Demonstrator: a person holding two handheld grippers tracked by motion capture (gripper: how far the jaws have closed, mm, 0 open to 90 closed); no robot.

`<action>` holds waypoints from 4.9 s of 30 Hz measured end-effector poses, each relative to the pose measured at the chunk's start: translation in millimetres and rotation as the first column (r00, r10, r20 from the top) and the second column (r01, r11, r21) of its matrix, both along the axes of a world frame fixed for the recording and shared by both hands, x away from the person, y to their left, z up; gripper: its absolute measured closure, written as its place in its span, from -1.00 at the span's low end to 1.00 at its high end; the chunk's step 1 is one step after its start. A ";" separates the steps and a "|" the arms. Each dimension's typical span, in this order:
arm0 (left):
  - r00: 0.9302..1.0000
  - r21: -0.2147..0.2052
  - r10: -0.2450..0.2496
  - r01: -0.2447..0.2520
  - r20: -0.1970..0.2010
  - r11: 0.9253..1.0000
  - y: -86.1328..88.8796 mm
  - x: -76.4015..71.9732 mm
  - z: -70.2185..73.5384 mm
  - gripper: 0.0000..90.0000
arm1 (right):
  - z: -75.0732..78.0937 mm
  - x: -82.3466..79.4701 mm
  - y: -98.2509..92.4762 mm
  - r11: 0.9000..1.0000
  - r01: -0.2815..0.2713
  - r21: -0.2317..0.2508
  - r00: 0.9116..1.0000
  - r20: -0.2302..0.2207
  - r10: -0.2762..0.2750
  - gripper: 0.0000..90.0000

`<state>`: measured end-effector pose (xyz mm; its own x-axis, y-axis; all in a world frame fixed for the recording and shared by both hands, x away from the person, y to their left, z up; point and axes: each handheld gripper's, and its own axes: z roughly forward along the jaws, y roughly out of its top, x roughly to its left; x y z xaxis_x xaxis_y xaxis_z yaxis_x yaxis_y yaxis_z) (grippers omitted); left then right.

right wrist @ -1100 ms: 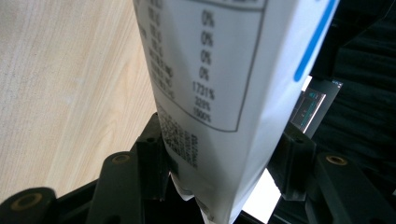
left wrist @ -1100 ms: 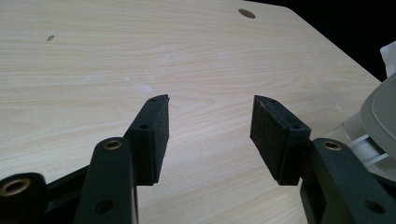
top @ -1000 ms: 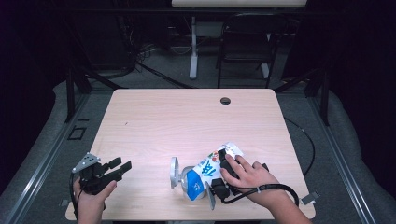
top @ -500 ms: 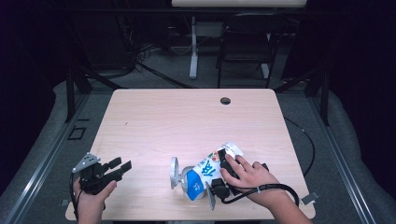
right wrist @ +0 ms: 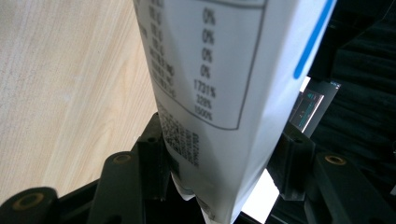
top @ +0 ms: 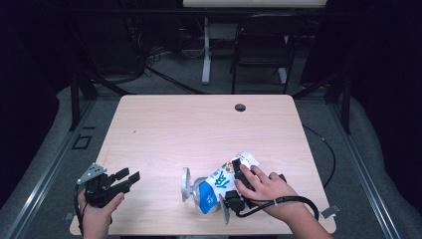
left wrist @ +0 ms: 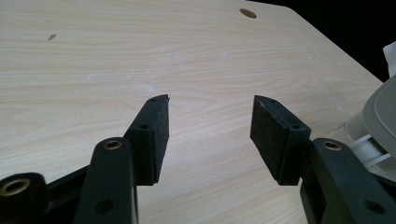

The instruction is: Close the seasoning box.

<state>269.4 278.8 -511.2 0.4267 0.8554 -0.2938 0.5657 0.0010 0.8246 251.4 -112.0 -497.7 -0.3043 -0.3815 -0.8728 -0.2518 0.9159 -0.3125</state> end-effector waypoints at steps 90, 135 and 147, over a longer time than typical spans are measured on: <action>1.000 -0.002 0.014 -0.014 -0.007 1.000 3.1 0.8 -2.1 0.06 | -2.3 -3.2 -0.4 0.999 -0.020 -0.037 0.999 0.050 0.022 0.16; 1.000 -0.005 0.015 -0.015 -0.011 1.000 4.8 0.5 -1.8 0.06 | -1.5 -3.5 -0.1 0.998 -0.033 -0.049 0.998 0.055 0.036 0.22; 1.000 -0.006 0.016 -0.016 -0.010 1.000 4.9 0.5 -1.8 0.06 | -1.2 -3.6 0.4 0.998 -0.031 -0.052 0.998 0.055 0.034 0.24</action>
<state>269.9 283.7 -513.1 0.4099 0.8601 -0.3036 0.5738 0.0156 0.8189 247.8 -111.5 -498.9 -0.2420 -0.4351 -0.8673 -0.2619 0.8899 -0.3734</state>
